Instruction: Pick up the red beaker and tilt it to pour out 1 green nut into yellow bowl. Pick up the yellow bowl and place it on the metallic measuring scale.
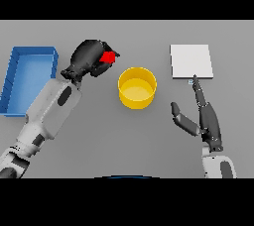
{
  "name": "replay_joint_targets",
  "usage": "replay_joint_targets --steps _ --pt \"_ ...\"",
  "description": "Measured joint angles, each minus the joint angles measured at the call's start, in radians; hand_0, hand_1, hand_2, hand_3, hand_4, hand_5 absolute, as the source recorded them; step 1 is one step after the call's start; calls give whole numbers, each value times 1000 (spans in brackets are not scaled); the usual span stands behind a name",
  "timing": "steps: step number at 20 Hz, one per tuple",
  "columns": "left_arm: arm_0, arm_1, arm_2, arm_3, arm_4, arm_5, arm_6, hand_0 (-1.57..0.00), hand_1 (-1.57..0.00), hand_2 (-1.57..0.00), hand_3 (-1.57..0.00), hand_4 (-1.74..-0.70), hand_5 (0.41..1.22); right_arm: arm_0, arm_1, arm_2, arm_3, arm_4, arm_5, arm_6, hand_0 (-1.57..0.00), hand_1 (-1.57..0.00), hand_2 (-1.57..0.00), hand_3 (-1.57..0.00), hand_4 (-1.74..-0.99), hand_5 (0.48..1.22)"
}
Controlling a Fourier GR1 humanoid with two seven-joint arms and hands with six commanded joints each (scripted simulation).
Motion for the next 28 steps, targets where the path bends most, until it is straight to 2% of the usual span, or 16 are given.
replay_joint_targets --steps 2,3,4,8,11,12,14,15,19,22,24,26,28 --pt "-50 18 -78 23 -76 -49 -4 -1569 -1569 -1569 -1568 -1740 1186 5 3 8 -7 14 -5 -3 1 1 1 1 -1054 691" --pt "-88 23 -107 46 -109 -76 20 -1569 -1569 -1569 -1568 -1740 1193 -7 2 1 3 11 -8 15 1 1 1 1 -1062 691" --pt "-120 44 -131 51 -131 -109 7 -1569 -1570 -1569 -1569 -1740 1199 -1 9 6 3 12 -9 -3 1 1 1 1 -1068 689" --pt "-228 40 -266 125 -242 -233 12 -1570 -1570 -1570 -1570 -1582 1212 -11 16 8 4 5 -6 3 1 1 1 1 -1063 681" --pt "-297 31 -342 177 -300 -291 3 -1571 -1571 -1571 -1571 -1657 1216 -10 8 -2 -2 -17 10 23 1 1 1 1 -1056 672" --pt "-312 32 -372 193 -321 -296 -7 -1571 -1571 -1571 -1571 -1672 1217 -11 13 8 4 -3 6 29 1 1 1 1 -1065 676" --pt "-343 28 -432 221 -367 -316 -11 -1571 -1571 -1571 -1571 -1696 1219 6 5 7 -6 -10 15 0 1 1 1 1 -1066 689" --pt "-362 31 -457 229 -387 -322 -17 -1571 -1571 -1571 -1571 -1705 1219 -5 5 12 8 5 12 14 1 1 1 1 -1069 689" --pt "-433 21 -541 290 -448 -336 -36 -1571 -1571 -1571 -1571 -1726 1220 1 8 9 3 -16 22 -7 1 1 1 1 -1060 700" --pt "-454 6 -585 290 -472 -347 -17 -1571 -1571 -1571 -1571 -1733 1221 -9 7 5 6 -12 17 15 1 1 1 1 -1056 693" --pt "-456 3 -610 296 -486 -327 -15 -1571 -1571 -1571 -1571 -1736 1221 -8 16 8 8 -29 27 -6 1 1 1 1 -1058 700" --pt "-463 -6 -647 295 -514 -302 3 -1571 -1571 -1571 -1571 -1737 1221 -21 22 7 15 -16 10 16 1 1 1 1 -1055 691" --pt "-471 -18 -691 303 -544 -286 2 -1571 -1571 -1571 -1571 -1735 1221 -14 18 6 21 -1 0 10 1 1 1 1 -1076 678"
